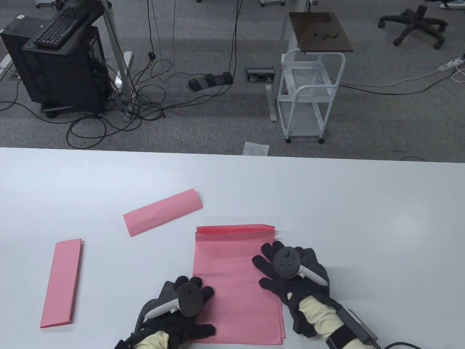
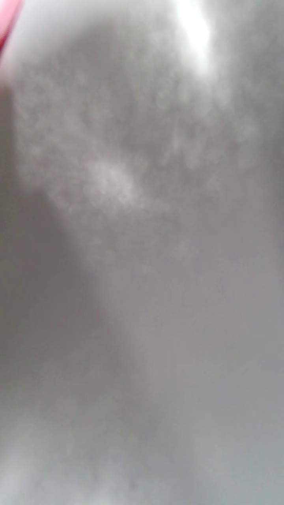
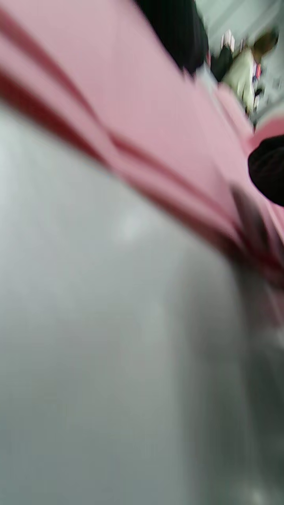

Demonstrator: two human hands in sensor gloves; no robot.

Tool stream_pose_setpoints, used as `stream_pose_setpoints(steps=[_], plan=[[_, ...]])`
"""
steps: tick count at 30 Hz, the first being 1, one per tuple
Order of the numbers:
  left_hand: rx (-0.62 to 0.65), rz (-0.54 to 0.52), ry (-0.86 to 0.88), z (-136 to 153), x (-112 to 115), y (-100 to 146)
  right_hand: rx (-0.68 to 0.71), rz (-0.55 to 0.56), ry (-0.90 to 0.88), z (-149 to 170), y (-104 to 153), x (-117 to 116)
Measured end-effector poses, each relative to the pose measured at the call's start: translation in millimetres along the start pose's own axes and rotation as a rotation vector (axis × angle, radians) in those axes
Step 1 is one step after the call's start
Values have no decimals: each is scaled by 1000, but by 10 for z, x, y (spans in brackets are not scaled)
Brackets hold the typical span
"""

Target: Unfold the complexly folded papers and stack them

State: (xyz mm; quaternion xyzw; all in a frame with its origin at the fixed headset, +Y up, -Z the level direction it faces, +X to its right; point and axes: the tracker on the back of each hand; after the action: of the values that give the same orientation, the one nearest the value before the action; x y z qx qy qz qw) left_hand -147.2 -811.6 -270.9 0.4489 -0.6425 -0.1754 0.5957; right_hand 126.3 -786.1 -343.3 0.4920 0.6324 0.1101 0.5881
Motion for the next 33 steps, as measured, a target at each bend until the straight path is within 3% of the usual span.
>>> stream_pose_setpoints(steps=[4, 7, 8, 16, 22, 31, 33], plan=[[-1, -2, -2, -1, 1, 0, 90, -225, 40, -316, -93, -247], [0, 1, -1, -1, 0, 0, 40, -256, 194, -385, -258, -226], [0, 2, 0, -2, 0, -1, 22, -280, 162, -351, -336, -175], [-1, -3, 1, -4, 0, 1, -209, -175, -144, 103, -804, 357], [-2, -7, -1, -5, 1, 1, -327, -103, -248, 376, -876, 595], [-9, -6, -1, -4, 3, 3, -288, -48, -277, 229, -788, 652], [-9, -6, -1, -4, 3, 3, -196, 69, -254, 128, -636, 708]])
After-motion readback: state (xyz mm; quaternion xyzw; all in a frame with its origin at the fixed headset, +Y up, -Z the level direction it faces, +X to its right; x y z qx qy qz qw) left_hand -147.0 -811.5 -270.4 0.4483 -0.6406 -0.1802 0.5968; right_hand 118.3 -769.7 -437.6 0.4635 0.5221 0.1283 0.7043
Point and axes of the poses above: the tracker on the back of each hand, its own z axis roughly to the little-finger side, its own y axis roughly from the fingertips to the wrist, x = y × z, and after that the axes turned 9 degrees about -z, right-handed
